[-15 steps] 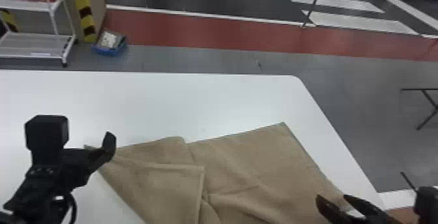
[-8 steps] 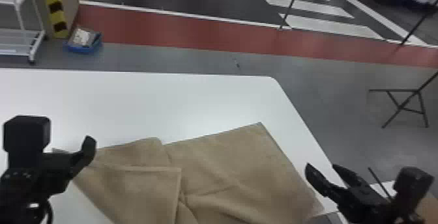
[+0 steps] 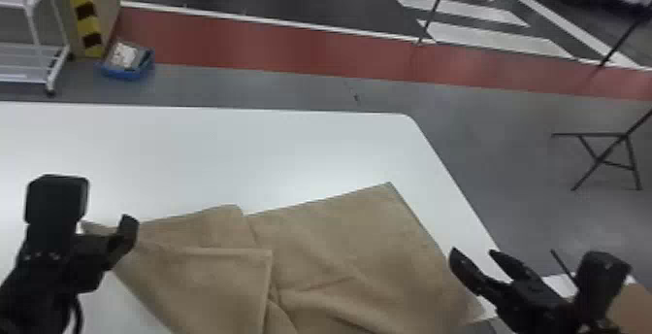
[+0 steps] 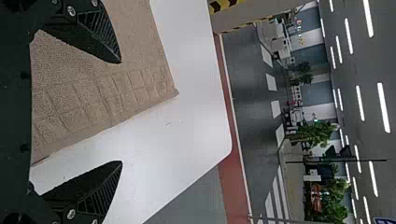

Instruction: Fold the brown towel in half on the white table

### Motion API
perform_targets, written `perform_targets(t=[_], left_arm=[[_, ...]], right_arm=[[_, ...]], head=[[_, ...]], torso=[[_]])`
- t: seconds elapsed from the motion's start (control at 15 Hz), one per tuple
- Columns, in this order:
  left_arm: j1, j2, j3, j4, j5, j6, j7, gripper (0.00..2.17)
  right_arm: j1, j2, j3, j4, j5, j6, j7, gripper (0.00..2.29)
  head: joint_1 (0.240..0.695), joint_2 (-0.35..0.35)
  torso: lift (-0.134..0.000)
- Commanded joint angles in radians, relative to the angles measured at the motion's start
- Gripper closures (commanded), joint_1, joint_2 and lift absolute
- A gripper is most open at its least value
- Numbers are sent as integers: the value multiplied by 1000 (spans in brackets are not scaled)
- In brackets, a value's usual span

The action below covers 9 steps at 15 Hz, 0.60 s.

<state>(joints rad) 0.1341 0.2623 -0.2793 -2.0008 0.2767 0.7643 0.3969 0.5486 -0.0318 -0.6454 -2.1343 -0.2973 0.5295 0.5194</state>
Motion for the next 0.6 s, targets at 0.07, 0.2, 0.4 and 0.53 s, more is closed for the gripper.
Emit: perform_targets(t=[0.07, 0.2, 0.4, 0.53], left_arm=[[-16, -11, 0, 42, -1, -1, 0, 360], [-14, -6, 0, 43, -5, -1, 2, 417], [-5, -1, 3, 39, -11, -1, 2, 421], [1, 0, 2, 39, -33, -1, 2, 421]], right_arm=[[19, 7, -8, 1, -3, -27, -1, 124], [27, 10, -11, -3, -3, -39, -1, 124], [27, 10, -14, -3, -3, -39, -1, 124], [27, 10, -11, -3, -3, -39, -4, 124]], head=[[695, -319], [695, -322], [695, -323], [695, -322]], torso=[[-123], [-123], [-123], [-123]])
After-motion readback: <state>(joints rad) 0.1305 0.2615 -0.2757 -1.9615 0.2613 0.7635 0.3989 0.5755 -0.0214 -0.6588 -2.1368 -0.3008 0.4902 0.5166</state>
